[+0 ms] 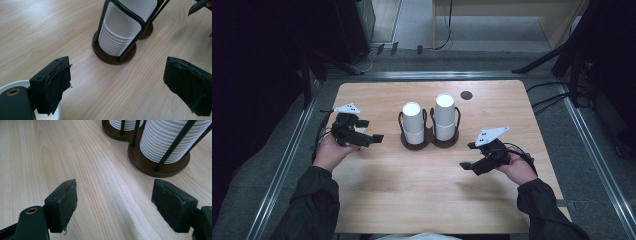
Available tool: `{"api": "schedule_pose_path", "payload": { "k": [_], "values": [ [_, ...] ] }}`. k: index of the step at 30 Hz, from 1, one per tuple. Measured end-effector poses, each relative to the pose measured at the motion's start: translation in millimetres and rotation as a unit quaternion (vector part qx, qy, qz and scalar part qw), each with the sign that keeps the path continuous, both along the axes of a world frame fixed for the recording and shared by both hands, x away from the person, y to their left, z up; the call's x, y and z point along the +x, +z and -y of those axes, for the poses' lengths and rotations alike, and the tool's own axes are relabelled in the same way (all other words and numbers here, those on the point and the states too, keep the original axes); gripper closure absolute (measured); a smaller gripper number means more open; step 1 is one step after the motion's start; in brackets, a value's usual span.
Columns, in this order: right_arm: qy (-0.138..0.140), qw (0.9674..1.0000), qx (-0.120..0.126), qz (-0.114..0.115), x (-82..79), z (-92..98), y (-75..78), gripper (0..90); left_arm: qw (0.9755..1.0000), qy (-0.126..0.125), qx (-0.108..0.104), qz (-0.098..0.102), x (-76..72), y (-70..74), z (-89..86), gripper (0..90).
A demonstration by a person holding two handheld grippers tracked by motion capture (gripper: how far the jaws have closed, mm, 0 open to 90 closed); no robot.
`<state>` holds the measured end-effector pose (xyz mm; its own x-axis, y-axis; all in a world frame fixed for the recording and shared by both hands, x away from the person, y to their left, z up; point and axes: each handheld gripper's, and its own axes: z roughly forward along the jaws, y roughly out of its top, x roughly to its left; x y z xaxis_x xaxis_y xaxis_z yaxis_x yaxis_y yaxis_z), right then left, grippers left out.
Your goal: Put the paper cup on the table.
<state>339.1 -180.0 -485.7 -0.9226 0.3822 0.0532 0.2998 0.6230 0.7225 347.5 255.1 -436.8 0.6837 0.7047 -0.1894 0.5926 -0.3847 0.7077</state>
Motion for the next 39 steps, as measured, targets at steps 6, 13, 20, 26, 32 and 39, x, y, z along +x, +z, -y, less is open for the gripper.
{"api": "schedule_pose_path", "payload": {
  "k": [6,13,20,26,32,39],
  "values": [
    [0.000,1.0000,-0.001,0.000,-0.4,0.0,0.3,21.0,0.9997,-0.023,0.001,-0.005,-3.5,-3.0,16.3,7.6],
    [-0.002,1.0000,0.001,0.000,-0.9,0.3,0.8,21.1,0.9989,-0.046,-0.005,-0.003,-11.3,-1.1,33.8,7.6],
    [-0.001,1.0000,0.000,0.001,-1.3,-0.1,0.7,21.0,0.9981,-0.060,-0.001,-0.012,-14.4,-5.7,47.6,7.7],
    [0.003,1.0000,-0.003,-0.001,-1.4,-0.9,0.0,21.1,0.9981,-0.060,-0.012,-0.010,-18.2,-8.1,56.4,7.7],
    [0.004,1.0000,-0.004,-0.001,-1.7,-1.3,-0.1,21.0,0.9970,-0.073,-0.021,-0.011,-22.3,-9.1,67.1,7.7],
    [0.009,1.0000,0.001,0.001,-4.3,-3.9,2.5,21.1,0.9962,-0.086,-0.012,-0.004,-26.6,-9.6,79.1,7.7]
  ]
}}
